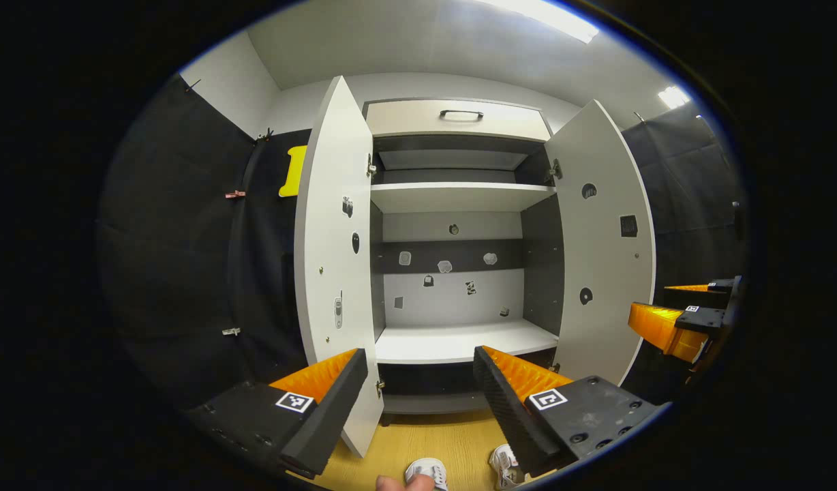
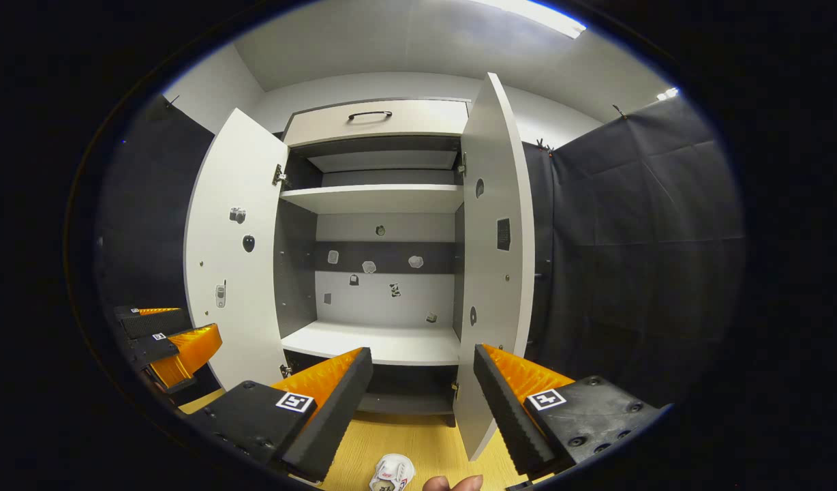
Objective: Grab one shoe with the right hand and put it into the shoe cabinet, grab the other shoe with the left hand and put it into the shoe cabinet; then close the right door with the right hand and the left door with the left hand.
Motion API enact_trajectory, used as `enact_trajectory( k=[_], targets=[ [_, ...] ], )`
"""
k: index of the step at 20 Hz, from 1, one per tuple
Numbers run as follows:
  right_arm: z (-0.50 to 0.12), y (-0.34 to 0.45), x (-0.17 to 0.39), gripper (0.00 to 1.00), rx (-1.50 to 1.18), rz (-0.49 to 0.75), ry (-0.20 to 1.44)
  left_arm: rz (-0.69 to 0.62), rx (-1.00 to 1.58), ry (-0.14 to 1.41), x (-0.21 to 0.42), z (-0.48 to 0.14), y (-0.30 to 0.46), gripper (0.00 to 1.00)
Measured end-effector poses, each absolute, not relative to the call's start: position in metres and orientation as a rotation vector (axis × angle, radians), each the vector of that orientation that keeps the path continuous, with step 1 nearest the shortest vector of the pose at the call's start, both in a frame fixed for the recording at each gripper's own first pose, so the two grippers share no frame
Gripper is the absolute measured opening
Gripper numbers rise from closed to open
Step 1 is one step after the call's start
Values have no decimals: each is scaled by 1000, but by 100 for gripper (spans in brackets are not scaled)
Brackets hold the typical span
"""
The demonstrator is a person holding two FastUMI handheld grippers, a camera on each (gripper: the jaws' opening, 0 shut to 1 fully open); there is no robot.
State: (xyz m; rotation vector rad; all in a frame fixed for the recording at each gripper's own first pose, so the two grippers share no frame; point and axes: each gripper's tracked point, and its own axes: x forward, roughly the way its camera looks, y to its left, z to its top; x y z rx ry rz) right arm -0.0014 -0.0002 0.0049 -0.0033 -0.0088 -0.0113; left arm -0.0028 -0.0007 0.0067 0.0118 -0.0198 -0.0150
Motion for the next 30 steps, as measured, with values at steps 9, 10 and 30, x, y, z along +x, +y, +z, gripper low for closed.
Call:
enact_trajectory(
  k=[9,10,30],
  targets=[
    [-11,8,-3,98,13,2,53,-12,9,-25,-6,9,5,98],
    [-20,11,-4,98,14,8,73,-9,9,-24,-7,8,7,98],
    [-394,80,-61,78,146,67,790,66,39,52,-32,-49,49,98]
  ],
)
